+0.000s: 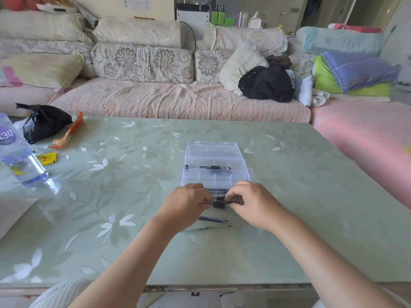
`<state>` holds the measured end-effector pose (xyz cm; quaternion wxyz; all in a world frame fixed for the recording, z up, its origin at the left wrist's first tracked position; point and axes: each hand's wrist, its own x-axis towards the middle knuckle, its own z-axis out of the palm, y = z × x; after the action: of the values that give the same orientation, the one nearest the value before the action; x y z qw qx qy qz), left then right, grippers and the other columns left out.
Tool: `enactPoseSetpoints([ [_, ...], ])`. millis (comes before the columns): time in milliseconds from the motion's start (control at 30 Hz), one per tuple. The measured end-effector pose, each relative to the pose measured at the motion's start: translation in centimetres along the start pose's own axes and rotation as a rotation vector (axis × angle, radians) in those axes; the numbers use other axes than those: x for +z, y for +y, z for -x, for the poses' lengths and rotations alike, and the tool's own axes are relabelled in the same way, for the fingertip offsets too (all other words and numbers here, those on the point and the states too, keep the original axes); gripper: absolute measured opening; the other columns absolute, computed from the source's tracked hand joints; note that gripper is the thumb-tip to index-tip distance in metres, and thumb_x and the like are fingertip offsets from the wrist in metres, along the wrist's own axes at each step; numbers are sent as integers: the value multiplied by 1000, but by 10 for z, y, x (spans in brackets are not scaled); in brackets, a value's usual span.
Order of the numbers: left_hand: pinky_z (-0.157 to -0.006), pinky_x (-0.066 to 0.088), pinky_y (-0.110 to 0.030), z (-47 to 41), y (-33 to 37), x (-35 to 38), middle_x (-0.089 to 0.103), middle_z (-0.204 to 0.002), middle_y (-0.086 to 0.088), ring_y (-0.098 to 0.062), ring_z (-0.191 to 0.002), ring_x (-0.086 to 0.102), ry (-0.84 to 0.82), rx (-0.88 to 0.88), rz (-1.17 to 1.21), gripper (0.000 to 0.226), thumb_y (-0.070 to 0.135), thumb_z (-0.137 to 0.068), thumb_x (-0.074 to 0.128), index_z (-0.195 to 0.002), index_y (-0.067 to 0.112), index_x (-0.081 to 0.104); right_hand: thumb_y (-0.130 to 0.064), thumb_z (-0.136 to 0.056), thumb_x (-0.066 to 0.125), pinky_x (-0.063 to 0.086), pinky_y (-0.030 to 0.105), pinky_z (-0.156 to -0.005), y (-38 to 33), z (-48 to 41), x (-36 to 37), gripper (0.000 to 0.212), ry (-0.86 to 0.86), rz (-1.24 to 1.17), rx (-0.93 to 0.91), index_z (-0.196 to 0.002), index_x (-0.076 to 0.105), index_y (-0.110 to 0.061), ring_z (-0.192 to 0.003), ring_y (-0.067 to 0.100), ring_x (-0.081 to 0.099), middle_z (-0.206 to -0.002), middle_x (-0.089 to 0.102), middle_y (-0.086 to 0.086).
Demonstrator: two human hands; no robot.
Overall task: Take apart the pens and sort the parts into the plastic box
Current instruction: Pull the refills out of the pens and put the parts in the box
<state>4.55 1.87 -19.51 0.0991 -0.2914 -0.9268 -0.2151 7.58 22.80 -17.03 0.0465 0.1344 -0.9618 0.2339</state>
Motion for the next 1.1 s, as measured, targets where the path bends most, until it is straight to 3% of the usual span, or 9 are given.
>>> enactPoseSetpoints([
  [100,-62,35,-19,-1,-3,-3,64,-97,13,-11,-88,58,18,11,11,16,28,-97,54,-102,28,69,-18,-86,62,36,11,-72,-2,2,-1,19,47,-32,-36,-101,70,-27,-75,-3,50,-88,50,-19],
  [233,-70,45,-27,0,-1,-8,58,-95,12,-10,-88,54,-18,25,87,19,23,-100,49,-106,24,67,-33,-96,52,45,27,-80,-10,5,-2,23,-36,62,-58,-116,63,-28,-89,10,53,-102,55,-15],
  [400,-61,38,-20,6,11,-10,57,-91,13,-4,-74,51,-56,19,127,12,28,-97,52,-102,28,63,-27,-98,33,47,37,-79,-18,7,1,30,-170,136,-54,-100,61,-19,-89,20,54,-91,55,-3],
  [467,-59,37,-17,8,13,-12,58,-91,16,4,-73,51,-84,-15,134,7,36,-92,58,-98,33,60,-26,-97,31,47,38,-78,-20,9,3,30,-200,148,-62,-99,60,-18,-88,21,55,-92,57,-2],
  [600,-60,42,-22,9,14,-12,58,-79,13,-4,-71,52,-120,-48,164,8,37,-91,61,-87,30,59,-30,-98,33,46,40,-75,-24,10,2,28,-222,180,-42,-92,55,-15,-85,26,55,-91,60,2],
  [867,-57,38,-17,11,18,-12,56,-72,14,-7,-70,50,-139,-63,194,8,32,-93,59,-88,26,60,-33,-102,33,40,36,-69,-23,14,2,26,-232,231,-51,-104,56,-20,-79,25,51,-93,63,3],
  [1100,-56,37,-16,14,20,-15,55,-70,12,-5,-65,48,-155,-47,208,8,28,-93,59,-86,25,58,-40,-101,34,48,38,-76,-19,18,2,28,-198,170,-87,-109,58,-28,-86,25,58,-91,67,0],
])
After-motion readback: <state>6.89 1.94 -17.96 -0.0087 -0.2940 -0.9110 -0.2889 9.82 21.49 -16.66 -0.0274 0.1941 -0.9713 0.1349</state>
